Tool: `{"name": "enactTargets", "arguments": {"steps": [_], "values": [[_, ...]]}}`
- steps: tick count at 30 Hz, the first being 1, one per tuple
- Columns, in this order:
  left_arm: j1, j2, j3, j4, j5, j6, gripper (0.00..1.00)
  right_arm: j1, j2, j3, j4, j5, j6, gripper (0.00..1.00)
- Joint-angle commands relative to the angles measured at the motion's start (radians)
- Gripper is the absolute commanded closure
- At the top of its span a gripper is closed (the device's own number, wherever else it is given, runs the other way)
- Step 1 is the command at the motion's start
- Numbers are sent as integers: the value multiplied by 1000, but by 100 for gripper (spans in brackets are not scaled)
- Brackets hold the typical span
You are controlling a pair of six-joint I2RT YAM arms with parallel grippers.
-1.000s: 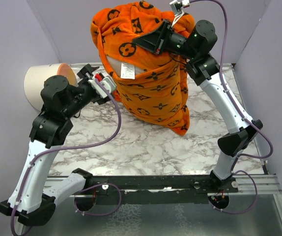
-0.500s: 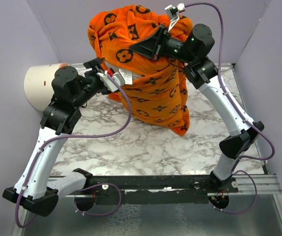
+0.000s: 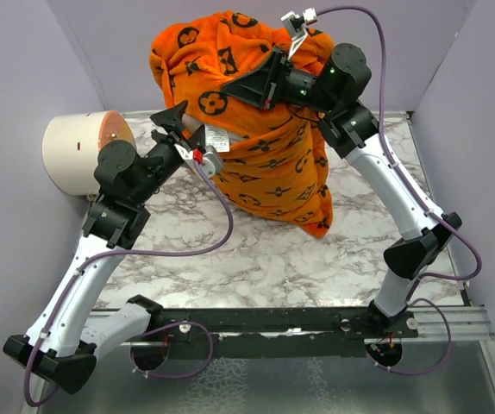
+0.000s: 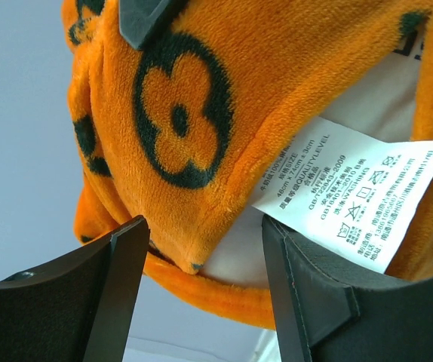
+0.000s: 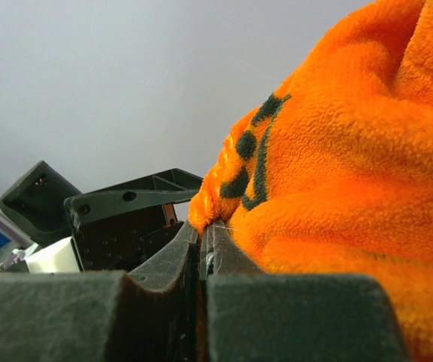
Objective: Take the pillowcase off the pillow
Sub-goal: Remove the pillow from the pillowcase.
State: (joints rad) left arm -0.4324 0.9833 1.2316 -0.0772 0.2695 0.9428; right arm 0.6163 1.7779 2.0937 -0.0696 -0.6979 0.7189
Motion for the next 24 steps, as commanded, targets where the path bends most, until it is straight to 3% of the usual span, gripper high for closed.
{"name": "enactTargets", "arguments": {"steps": [1, 4, 12, 17, 21, 24], "values": [[-11, -43, -87, 243, 16, 82, 37, 13, 39, 9, -93, -23, -12, 99], [-14, -43, -118, 318, -10, 93, 37, 16, 42, 12, -96, -25, -12, 99], [-14, -2, -115, 303, -31, 133, 36, 26, 38, 34, -118, -35, -21, 99], [-14, 31, -107, 418, -63, 126, 37, 26, 26, 26, -132, -49, -37, 99], [-14, 68, -61, 525, -108, 47, 44, 26, 24, 20, -144, -55, -49, 99], [-15, 90, -15, 578, -141, -36, 60, 26, 26, 21, -161, -50, -63, 99]]}}
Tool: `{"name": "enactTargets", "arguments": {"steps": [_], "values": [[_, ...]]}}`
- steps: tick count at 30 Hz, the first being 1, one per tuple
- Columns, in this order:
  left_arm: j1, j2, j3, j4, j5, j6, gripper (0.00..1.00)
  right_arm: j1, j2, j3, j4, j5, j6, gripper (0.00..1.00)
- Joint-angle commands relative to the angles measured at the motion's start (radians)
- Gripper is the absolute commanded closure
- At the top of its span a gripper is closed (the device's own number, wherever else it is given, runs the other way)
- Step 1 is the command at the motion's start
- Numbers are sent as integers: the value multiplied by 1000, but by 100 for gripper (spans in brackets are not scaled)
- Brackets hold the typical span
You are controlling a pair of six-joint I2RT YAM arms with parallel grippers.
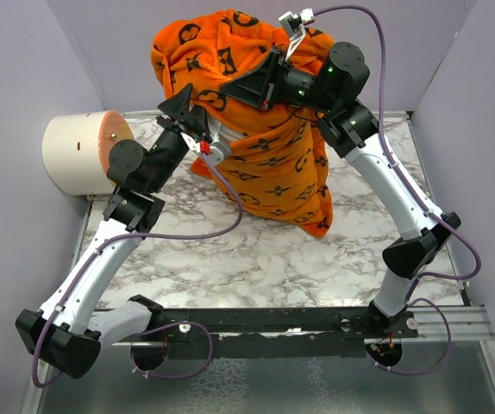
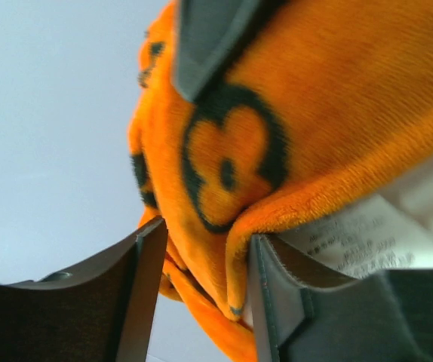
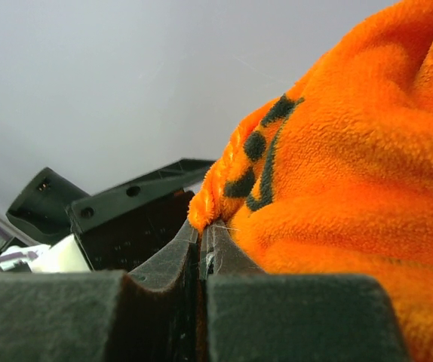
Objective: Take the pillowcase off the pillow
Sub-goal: Remove the pillow from the pillowcase.
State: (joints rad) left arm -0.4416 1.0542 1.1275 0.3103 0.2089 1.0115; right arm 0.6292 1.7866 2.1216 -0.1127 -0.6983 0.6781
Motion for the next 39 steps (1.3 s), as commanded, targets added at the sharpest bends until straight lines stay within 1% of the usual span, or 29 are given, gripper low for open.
{"name": "enactTargets", "arguments": {"steps": [1, 2, 3, 4, 5, 6, 8, 9, 11, 12, 13, 15, 17, 19, 22, 25, 29, 35, 37, 39], "values": [[-5, 20, 106, 190, -83, -133, 67, 13, 16, -4, -123, -47, -25, 99], [-5, 18, 115, 192, -83, -158, 77, 13, 16, -1, -128, -44, -30, 96], [-5, 12, 118, 197, -78, -185, 83, 13, 17, 8, -137, -39, -37, 92], [-5, 8, 120, 191, -68, -201, 87, 13, 19, 25, -150, -30, -46, 84], [-6, 3, 125, 167, -56, -213, 90, 13, 22, 45, -166, -11, -55, 74], [-6, -1, 134, 128, -44, -224, 93, 13, 26, 68, -183, 5, -66, 68], [-9, -10, 146, 66, -35, -250, 97, 13, 25, 106, -205, 35, -81, 60], [-9, -13, 153, 34, -33, -260, 100, 12, 22, 124, -227, 64, -95, 54], [-9, -14, 172, -26, -44, -284, 100, 12, -11, 140, -259, 157, -136, 39], [-10, -9, 193, -68, -55, -301, 100, 12, -46, 119, -249, 211, -159, 32], [-9, 0, 217, -131, -69, -324, 100, 13, -99, 46, -213, 253, -181, 28], [-9, 21, 288, -231, -91, -381, 100, 13, -231, -140, -89, 298, -215, 27], [-10, 32, 329, -301, -90, -408, 100, 17, -357, -330, 21, 319, -254, 28], [-9, 42, 367, -341, -87, -436, 100, 21, -433, -453, 40, 337, -303, 33], [-11, 77, 432, -405, -87, -468, 100, 38, -481, -543, -3, 360, -372, 38], [-13, 107, 480, -453, -91, -486, 100, 87, -516, -601, -27, 444, -438, 38], [-17, 126, 508, -489, -103, -478, 100, 179, -553, -638, 3, 522, -515, 38], [-33, 162, 573, -541, -120, -486, 100, 338, -419, -481, -104, 625, -649, 43], [-38, 172, 590, -555, -126, -486, 100, 370, -392, -473, -102, 669, -666, 45], [-41, 177, 601, -563, -133, -482, 100, 377, -399, -485, -89, 704, -670, 45]]}}
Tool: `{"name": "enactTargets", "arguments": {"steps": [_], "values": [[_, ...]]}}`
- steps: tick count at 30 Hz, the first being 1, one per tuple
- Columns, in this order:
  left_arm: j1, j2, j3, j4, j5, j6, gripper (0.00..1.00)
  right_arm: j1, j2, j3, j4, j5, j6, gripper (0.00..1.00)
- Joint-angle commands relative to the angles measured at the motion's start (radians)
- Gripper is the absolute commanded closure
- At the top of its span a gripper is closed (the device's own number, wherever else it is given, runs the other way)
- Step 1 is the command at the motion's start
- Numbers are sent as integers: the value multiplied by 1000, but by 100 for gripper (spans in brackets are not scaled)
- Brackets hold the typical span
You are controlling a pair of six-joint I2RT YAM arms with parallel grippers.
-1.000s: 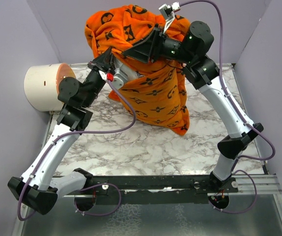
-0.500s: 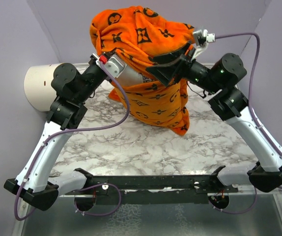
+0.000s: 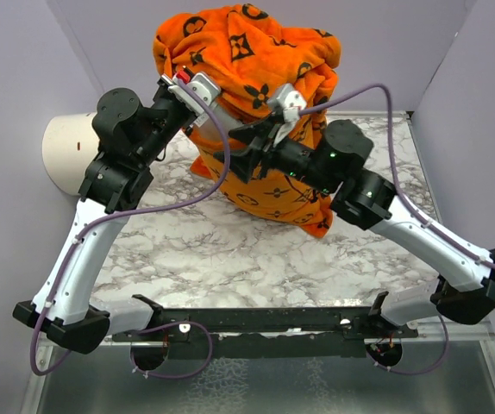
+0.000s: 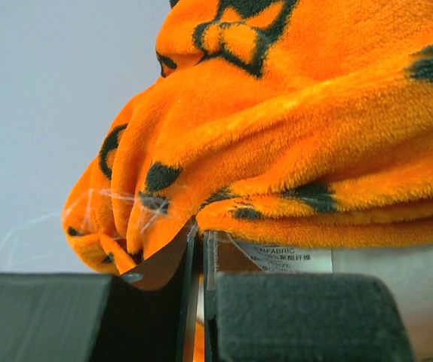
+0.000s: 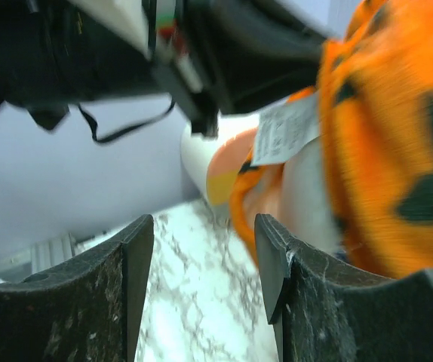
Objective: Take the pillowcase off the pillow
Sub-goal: Remove the pillow from the pillowcase.
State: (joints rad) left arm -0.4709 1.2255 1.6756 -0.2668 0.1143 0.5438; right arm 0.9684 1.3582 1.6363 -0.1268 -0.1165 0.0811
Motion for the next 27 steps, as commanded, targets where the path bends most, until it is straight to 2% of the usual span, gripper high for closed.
{"name": "enactTargets", "arguments": {"steps": [1, 3, 12, 15, 22, 27], "values": [[-14, 5, 54, 12, -42, -10, 100, 37, 17, -13, -57, 134, -75, 45], [-14, 3, 55, 12, -45, -2, 100, 38, 10, -25, -33, 142, -81, 44], [-20, 0, 96, -14, -39, -12, 100, 38, 187, 151, -186, 205, -125, 44], [-20, -7, 101, -19, -42, -11, 100, 38, 205, 150, -217, 219, -131, 46], [-21, -5, 146, 6, -93, -16, 100, 37, 66, -157, -157, 267, -57, 59], [-22, 0, 195, 33, -149, -14, 100, 34, -52, -366, -115, 339, 27, 60]]}}
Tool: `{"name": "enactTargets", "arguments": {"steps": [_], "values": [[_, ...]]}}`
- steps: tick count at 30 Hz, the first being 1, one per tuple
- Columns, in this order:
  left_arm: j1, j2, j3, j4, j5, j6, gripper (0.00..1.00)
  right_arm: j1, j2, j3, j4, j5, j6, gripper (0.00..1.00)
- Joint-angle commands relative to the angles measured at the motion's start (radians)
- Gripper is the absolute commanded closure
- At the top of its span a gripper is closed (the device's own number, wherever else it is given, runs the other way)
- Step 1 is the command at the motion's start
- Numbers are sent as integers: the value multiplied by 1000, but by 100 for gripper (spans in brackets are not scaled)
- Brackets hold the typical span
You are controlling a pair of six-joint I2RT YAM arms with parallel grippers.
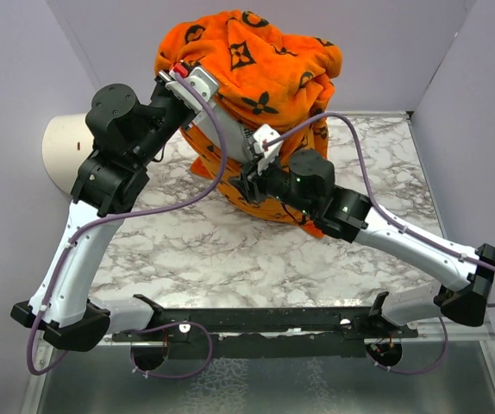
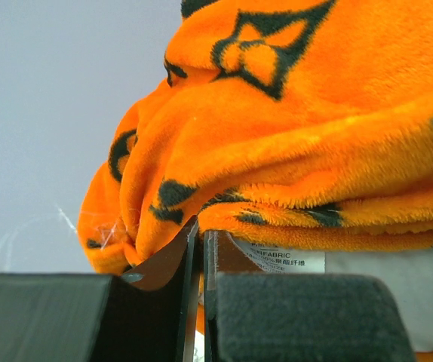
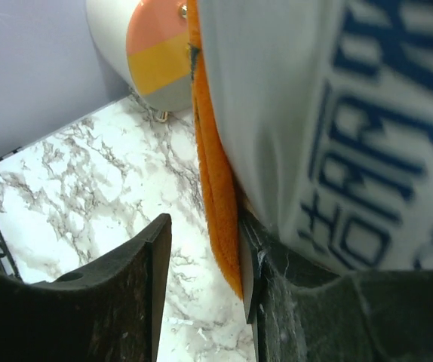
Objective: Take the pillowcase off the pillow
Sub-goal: Remove the pillow from the pillowcase.
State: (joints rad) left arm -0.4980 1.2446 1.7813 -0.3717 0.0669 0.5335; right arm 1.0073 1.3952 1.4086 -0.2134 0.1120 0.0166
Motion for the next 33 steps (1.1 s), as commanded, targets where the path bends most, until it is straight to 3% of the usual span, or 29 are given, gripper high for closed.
{"name": "enactTargets", "arguments": {"steps": [1, 7, 10, 17, 20, 25, 33], "values": [[6, -20, 98, 138, -104, -8, 100, -16, -103, -162, -28, 116, 113, 61], [6, -34, 165, 109, -127, -34, 100, -215, -139, -237, -50, 21, 346, 60], [6, -46, 194, 78, -121, -47, 100, -301, -166, -276, -18, -38, 411, 53], [6, -65, 175, -137, 23, -158, 100, -306, -146, -85, -44, -40, 437, 27], [6, -66, 146, -180, 71, -194, 100, -306, -128, 6, -31, -87, 415, 15], [6, -56, 150, -206, 109, -219, 100, -306, -72, 145, -46, -116, 368, 2], [6, -50, 156, -211, 120, -220, 100, -306, 36, 238, -60, -149, 294, 0]]}}
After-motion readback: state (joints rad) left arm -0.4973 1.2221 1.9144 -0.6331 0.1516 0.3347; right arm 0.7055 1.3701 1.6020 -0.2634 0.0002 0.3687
